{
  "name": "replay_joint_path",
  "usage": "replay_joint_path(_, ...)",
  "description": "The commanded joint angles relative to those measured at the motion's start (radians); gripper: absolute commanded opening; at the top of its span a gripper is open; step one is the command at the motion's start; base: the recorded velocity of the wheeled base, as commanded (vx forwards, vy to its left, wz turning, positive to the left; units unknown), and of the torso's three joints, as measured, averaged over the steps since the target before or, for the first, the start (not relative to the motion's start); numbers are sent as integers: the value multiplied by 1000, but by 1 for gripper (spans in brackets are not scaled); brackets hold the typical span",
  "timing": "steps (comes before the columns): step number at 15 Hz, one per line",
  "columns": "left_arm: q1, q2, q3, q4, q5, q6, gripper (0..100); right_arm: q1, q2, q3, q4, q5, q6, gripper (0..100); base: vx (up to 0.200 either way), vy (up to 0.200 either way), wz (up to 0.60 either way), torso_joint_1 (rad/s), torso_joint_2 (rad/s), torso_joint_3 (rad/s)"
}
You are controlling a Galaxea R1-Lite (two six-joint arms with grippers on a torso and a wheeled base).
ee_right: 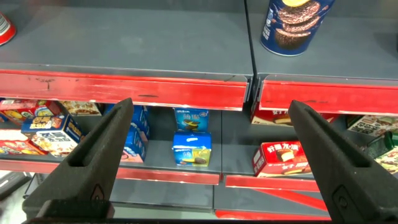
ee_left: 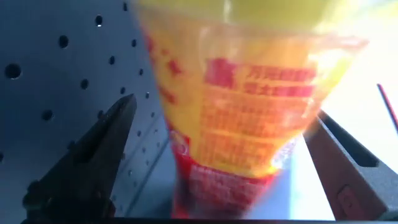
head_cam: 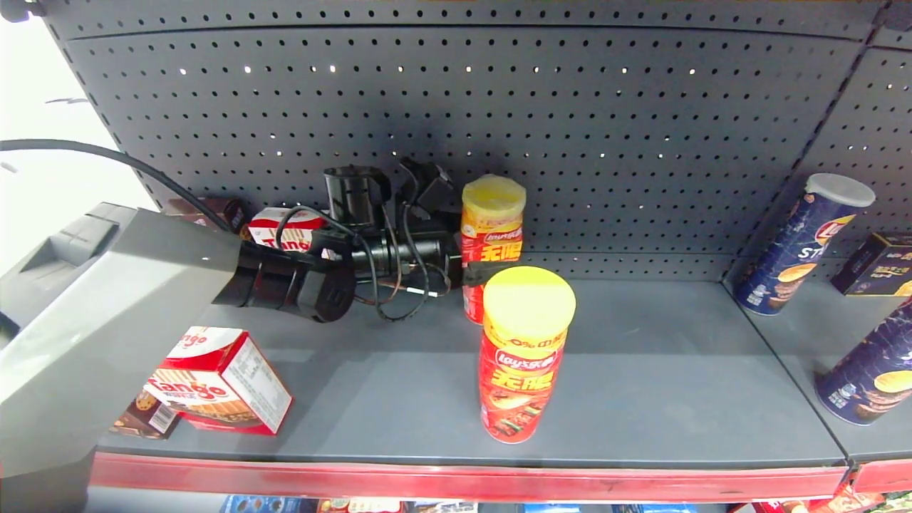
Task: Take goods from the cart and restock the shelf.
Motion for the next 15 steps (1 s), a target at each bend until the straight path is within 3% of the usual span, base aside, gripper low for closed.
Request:
replay_joint_path(1,4,-86,74,2,0,0,100,0,2,0,0,0,0,100,0,0,0,0,0,0)
replay_joint_path(5,6,-154,121,21,14,-2,100,0,2,0,0,0,0,100,0,0,0,0,0,0)
replay_joint_path(8,9,-206,114,177,63,0,100,0,2,0,0,0,0,100,0,0,0,0,0,0)
replay_joint_path(10,10,-215,114,188,69,12,100,0,2,0,0,0,0,100,0,0,0,0,0,0)
replay_joint_path(11,12,-221,113,191,77,29,100,0,2,0,0,0,0,100,0,0,0,0,0,0)
replay_joint_path(13,16,-227,113,268,174,129,100,0,2,0,0,0,0,100,0,0,0,0,0,0)
replay_joint_path(15,13,-227,114,320,290,173,100,0,2,0,0,0,0,100,0,0,0,0,0,0)
